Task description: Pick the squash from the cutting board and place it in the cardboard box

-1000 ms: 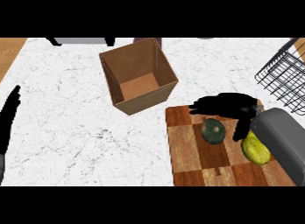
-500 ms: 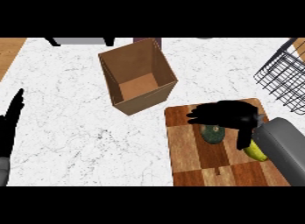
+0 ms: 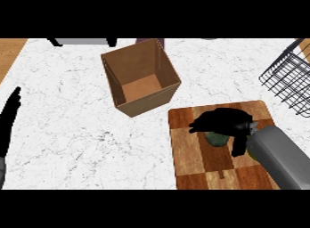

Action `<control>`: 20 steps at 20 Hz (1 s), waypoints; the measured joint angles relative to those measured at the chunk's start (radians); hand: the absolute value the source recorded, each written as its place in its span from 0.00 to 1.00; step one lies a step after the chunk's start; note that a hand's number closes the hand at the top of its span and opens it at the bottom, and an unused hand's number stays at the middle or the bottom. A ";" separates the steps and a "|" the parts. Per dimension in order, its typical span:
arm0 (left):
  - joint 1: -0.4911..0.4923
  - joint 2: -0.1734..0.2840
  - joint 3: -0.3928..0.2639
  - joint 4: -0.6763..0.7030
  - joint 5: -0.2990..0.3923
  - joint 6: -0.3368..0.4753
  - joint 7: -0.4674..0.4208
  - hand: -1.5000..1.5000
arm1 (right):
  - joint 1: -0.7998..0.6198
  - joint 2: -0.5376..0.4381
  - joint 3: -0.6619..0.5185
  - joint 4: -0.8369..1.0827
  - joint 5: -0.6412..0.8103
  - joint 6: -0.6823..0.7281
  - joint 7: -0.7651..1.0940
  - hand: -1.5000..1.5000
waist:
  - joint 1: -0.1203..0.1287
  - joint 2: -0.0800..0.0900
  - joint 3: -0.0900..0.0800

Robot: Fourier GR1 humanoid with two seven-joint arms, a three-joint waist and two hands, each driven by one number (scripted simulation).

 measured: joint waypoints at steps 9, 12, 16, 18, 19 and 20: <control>0.001 -0.019 0.020 0.016 -0.017 -0.013 -0.021 0.50 | -0.015 0.079 -0.083 0.088 0.066 -0.225 -0.048 1.00 | 0.000 -0.004 -0.007; -0.006 -0.032 0.017 0.018 -0.028 -0.004 -0.013 0.50 | -0.016 0.097 -0.121 0.074 0.069 -0.263 -0.012 1.00 | -0.005 -0.005 -0.008; 0.025 -0.020 0.037 0.022 -0.024 -0.001 -0.018 0.50 | 0.050 0.117 -0.250 0.066 0.046 -0.302 0.240 1.00 | -0.046 -0.018 -0.009; 0.039 -0.017 0.050 0.025 -0.021 0.006 -0.015 0.50 | 0.088 0.125 -0.327 0.066 0.032 -0.332 0.383 1.00 | -0.075 -0.026 -0.009; 0.041 -0.016 0.054 0.026 -0.022 0.010 -0.011 0.50 | 0.102 0.136 -0.352 0.055 0.034 -0.352 0.456 1.00 | -0.085 -0.029 -0.009; 0.046 -0.015 0.057 0.026 -0.022 0.012 -0.012 0.50 | 0.116 0.145 -0.373 0.040 0.044 -0.374 0.529 1.00 | -0.090 -0.030 -0.009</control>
